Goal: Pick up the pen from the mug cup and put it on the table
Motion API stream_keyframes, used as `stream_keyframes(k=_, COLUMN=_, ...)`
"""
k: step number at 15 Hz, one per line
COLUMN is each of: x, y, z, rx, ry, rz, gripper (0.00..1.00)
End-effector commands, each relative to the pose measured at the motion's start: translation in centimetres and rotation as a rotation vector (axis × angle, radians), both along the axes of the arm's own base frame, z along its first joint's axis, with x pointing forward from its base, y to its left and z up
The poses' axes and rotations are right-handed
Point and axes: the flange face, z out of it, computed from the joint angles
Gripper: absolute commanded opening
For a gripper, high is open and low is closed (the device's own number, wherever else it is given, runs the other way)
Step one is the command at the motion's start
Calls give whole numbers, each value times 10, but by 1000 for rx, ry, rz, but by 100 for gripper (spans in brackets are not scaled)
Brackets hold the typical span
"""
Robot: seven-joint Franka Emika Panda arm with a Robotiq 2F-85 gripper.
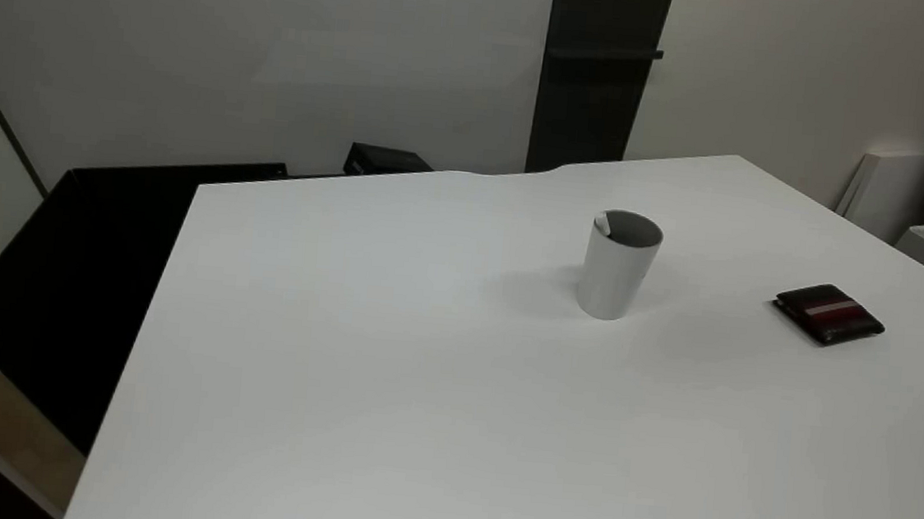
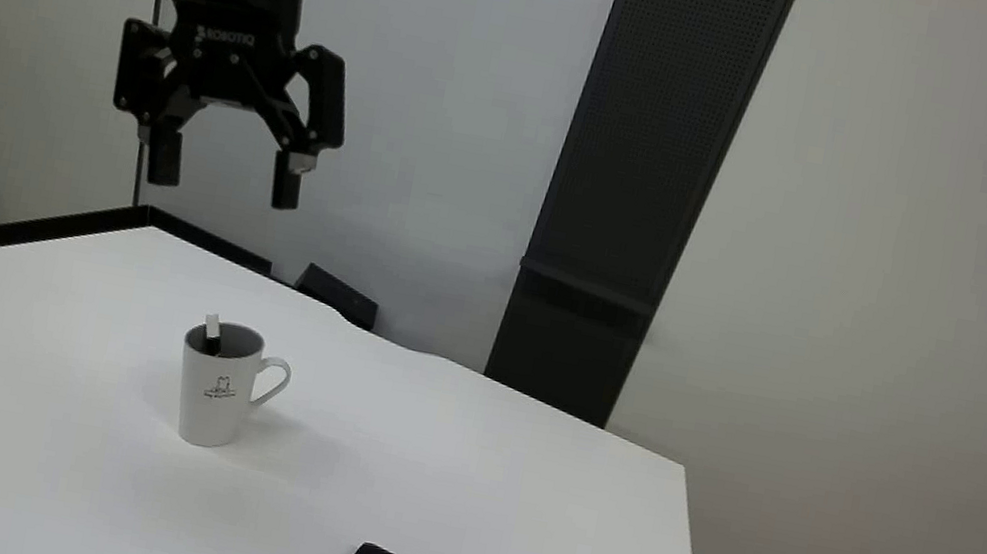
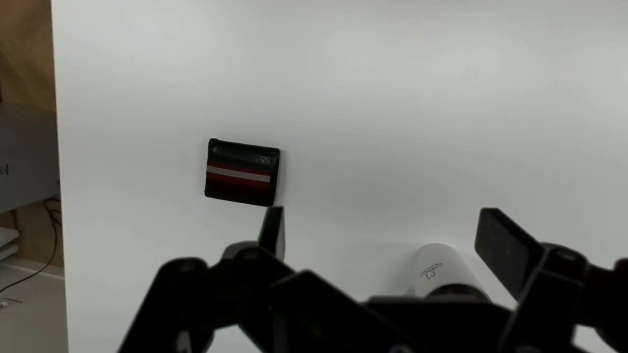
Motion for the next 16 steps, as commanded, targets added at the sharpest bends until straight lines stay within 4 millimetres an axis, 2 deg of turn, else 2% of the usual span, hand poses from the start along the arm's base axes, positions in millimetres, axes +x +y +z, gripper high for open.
stream_keyframes(k=1, x=38, y=6, z=2, rx=-27, ry=19, rz=35, gripper=100)
stream_keyframes(k=5, x=60, y=28, z=-10, rx=-51, ry=38, rz=113, gripper=100)
stream_keyframes(k=10, x=77, y=65, z=-48, rx=-103, ry=104, rz=225, gripper=100)
stream_keyframes(k=16, x=87, y=103, z=-91, rx=-133, ry=142, rz=342, gripper=100)
